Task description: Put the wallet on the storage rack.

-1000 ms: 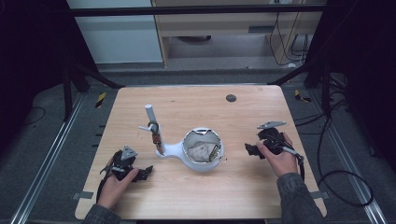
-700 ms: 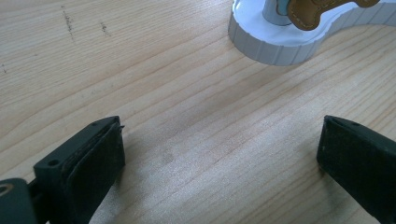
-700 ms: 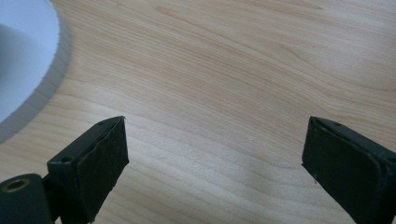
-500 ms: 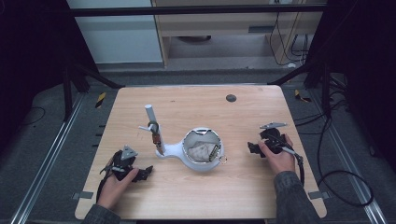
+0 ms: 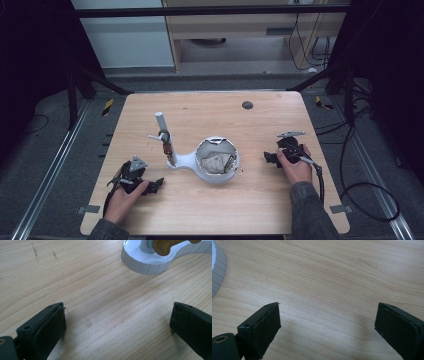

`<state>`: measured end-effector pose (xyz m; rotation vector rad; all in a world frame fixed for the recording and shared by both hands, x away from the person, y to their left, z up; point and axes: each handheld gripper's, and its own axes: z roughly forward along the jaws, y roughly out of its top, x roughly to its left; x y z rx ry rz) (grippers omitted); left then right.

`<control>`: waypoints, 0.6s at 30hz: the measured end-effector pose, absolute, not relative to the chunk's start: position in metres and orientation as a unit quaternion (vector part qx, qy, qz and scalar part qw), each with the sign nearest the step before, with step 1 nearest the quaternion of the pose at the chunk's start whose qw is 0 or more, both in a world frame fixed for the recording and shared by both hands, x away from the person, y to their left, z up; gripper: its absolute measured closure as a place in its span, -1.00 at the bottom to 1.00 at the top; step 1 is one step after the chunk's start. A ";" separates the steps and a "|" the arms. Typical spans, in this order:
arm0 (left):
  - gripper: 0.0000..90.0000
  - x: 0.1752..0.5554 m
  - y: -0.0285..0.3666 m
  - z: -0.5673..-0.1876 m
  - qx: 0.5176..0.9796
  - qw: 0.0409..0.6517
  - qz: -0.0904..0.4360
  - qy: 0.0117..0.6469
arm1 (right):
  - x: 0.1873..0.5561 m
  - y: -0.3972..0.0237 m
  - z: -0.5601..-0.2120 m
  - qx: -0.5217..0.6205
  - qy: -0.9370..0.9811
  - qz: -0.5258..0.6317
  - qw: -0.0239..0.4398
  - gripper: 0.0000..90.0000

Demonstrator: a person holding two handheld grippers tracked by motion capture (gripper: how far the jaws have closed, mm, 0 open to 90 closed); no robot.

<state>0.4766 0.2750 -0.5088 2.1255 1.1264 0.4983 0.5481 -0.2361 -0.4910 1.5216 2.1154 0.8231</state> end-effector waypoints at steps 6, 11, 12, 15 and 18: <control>-1.00 0.477 0.275 -0.509 0.815 0.336 0.191 0.432 | 0.552 -0.237 -0.495 0.547 0.753 0.299 0.212 -0.86; -1.00 0.477 0.275 -0.509 0.815 0.336 0.191 0.432 | 0.553 -0.237 -0.499 0.556 0.746 0.298 0.212 -0.87; -1.00 0.477 0.275 -0.509 0.815 0.336 0.191 0.432 | 0.554 -0.237 -0.500 0.557 0.746 0.299 0.209 -0.87; -1.00 0.477 0.275 -0.509 0.815 0.336 0.191 0.432 | 0.554 -0.237 -0.502 0.556 0.747 0.295 0.213 -0.87; -1.00 0.477 0.275 -0.509 0.815 0.336 0.191 0.432 | 0.554 -0.237 -0.503 0.558 0.746 0.296 0.211 -0.88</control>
